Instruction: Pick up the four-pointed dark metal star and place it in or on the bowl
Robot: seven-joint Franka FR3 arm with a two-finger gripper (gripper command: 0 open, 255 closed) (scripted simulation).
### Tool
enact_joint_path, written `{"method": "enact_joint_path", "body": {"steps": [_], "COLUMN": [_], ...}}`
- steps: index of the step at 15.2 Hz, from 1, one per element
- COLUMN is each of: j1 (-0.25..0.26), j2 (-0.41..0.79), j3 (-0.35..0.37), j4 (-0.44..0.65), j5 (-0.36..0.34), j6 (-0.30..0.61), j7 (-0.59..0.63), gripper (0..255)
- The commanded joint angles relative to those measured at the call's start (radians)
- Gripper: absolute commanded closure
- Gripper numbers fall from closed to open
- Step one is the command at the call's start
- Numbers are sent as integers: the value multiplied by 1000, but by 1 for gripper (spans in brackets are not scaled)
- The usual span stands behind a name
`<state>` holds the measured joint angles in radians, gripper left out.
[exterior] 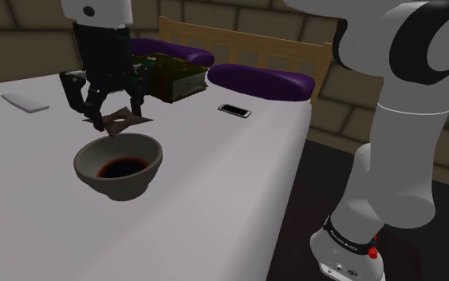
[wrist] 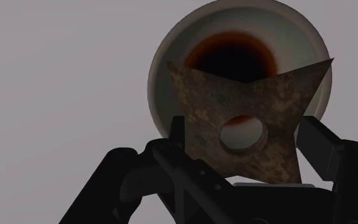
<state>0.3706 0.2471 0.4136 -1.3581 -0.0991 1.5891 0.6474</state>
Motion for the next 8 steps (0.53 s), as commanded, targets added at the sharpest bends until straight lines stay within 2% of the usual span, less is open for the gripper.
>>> {"method": "enact_joint_path", "body": {"steps": [1, 8], "j1": [12, 1], "j2": [18, -1], "j3": [4, 1], "j4": [6, -115], "j5": [-8, -1], "j6": [11, 113], "j7": [18, 16], "gripper": [255, 255]}}
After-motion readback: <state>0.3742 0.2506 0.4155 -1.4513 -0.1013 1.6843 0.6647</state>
